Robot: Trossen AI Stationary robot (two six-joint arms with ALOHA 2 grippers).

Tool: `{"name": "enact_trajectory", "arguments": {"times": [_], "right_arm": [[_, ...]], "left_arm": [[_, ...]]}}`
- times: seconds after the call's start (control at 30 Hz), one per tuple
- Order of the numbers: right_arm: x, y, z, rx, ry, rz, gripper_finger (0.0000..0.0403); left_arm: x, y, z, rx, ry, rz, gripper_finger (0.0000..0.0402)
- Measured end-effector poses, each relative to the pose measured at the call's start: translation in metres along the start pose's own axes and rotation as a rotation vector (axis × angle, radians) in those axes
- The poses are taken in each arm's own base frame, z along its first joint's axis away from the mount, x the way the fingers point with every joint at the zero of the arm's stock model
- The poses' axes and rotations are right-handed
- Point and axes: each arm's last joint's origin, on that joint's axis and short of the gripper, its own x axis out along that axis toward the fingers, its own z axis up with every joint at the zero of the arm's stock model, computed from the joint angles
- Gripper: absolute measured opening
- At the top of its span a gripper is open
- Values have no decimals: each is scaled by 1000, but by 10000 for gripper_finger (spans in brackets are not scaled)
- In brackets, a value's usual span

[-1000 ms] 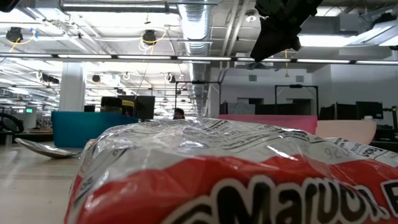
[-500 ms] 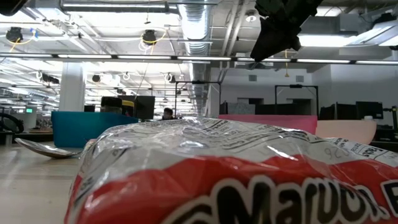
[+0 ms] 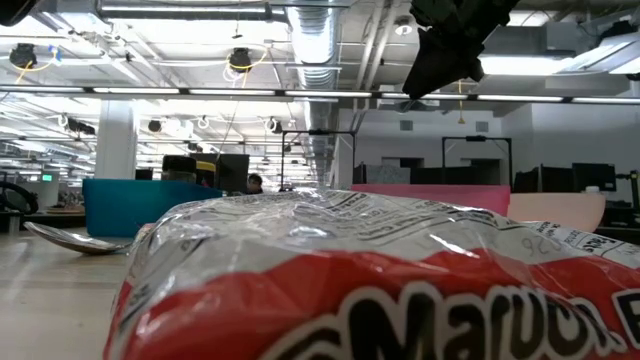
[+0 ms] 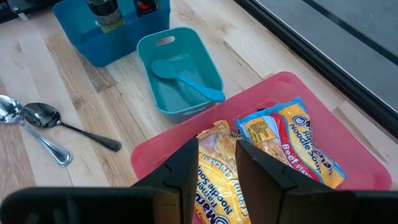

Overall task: Pick & Place Food Item
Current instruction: Put the black seasoning can into the blue bin

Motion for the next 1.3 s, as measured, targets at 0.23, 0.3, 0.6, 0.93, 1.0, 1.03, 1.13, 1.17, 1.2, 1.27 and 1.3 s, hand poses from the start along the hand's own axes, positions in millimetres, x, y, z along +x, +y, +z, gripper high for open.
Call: {"name": "enact_trajectory", "arguments": {"times": [0.23, 0.3, 0.6, 0.93, 1.0, 1.03, 1.13, 1.17, 1.2, 1.27, 1.3], "right_arm": [[0, 0, 0, 0, 0, 0, 102], [0, 0, 0, 0, 0, 0, 102], [0, 0, 0, 7, 0, 0, 102], [0, 0, 0, 6, 3, -1, 102], [0, 0, 0, 6, 3, -2, 102], [0, 0, 0, 6, 3, -1, 102], [0, 0, 0, 6, 4, -2, 102], [0, 0, 0, 6, 3, -2, 102], [0, 0, 0, 6, 4, -2, 102], [0, 0, 0, 6, 4, -2, 102], [0, 0, 0, 6, 4, -2, 102]], "left_arm": [[0, 2, 1, 0, -26, 19, 203], [0, 3, 1, 1, -27, 24, 200], [4, 0, 1, 8, -33, 6, 202], [9, 0, 0, 7, -23, 30, 198], [11, -2, 0, 8, -21, 24, 198], [12, -2, 0, 7, -23, 29, 198], [18, -3, 0, 8, -23, 33, 198], [21, -4, -1, 8, -22, 39, 198], [24, -4, -1, 7, -12, 48, 198], [26, -5, -2, 7, 7, 48, 198], [26, -5, -2, 7, 11, 49, 198]]}}
